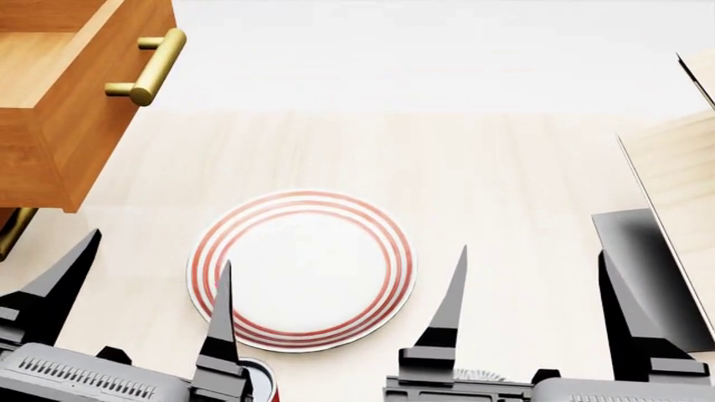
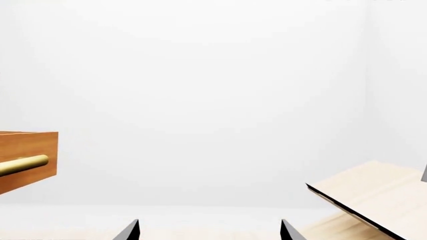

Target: Close the top drawer of the cabinet.

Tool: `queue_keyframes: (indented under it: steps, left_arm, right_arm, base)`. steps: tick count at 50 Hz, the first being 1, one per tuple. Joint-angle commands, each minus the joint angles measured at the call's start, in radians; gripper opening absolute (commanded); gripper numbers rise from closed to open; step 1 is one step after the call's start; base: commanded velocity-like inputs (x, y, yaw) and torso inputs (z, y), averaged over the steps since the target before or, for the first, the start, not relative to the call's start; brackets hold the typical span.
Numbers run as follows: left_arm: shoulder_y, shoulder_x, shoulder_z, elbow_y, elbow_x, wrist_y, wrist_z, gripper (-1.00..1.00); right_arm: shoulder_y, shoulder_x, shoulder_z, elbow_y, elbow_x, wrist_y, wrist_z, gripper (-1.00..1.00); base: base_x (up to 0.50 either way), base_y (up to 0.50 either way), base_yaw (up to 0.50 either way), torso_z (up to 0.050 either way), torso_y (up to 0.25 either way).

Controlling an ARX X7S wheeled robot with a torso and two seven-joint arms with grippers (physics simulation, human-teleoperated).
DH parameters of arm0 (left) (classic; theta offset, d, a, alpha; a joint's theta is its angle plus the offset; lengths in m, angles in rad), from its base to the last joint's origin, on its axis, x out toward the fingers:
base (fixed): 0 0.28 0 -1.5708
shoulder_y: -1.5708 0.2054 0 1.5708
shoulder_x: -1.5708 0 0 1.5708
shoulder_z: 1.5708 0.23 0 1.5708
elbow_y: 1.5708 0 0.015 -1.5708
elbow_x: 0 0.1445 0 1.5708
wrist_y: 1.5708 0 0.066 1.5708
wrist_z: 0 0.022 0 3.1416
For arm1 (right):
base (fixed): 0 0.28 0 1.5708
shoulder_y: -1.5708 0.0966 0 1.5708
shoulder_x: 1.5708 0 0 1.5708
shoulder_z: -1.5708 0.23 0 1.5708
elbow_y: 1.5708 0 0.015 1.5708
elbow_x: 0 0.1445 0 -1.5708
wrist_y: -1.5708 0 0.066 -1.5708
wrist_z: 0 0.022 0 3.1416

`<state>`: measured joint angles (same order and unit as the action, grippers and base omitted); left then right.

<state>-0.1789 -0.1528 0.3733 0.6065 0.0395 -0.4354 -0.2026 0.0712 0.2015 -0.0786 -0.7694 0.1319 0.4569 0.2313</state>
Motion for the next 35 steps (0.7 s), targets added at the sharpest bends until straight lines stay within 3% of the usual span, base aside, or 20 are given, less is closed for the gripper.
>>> queue_keyframes:
  steps: [1, 8, 18, 35]
  left_arm:
    - [-0.069, 0.013, 0.026, -0.051, 0.017, -0.021, -0.011, 1.00]
    - [-0.148, 0.033, 0.052, -0.080, 0.032, -0.076, -0.013, 1.00]
    - [-0.238, 0.056, 0.075, -0.266, 0.056, -0.032, -0.052, 1.00]
    - [-0.361, 0.086, -0.025, -0.481, -0.027, 0.026, -0.110, 1.00]
  right_arm:
    - [-0.005, 0.015, -0.018, 0.002, -0.002, -0.012, 0.011, 1.00]
    - [-0.015, 0.021, -0.025, 0.030, 0.000, -0.042, 0.014, 1.00]
    - [-0.024, 0.032, -0.030, 0.053, 0.007, -0.065, 0.017, 1.00]
    - [-0.010, 0.043, -0.051, 0.070, 0.010, -0.063, 0.030, 1.00]
  base:
    - [0.00, 0.00, 0.00, 0.000, 0.000]
    - [0.00, 0.00, 0.00, 0.000, 0.000]
    - [0.00, 0.00, 0.00, 0.000, 0.000]
    - [0.00, 0.00, 0.00, 0.000, 0.000]
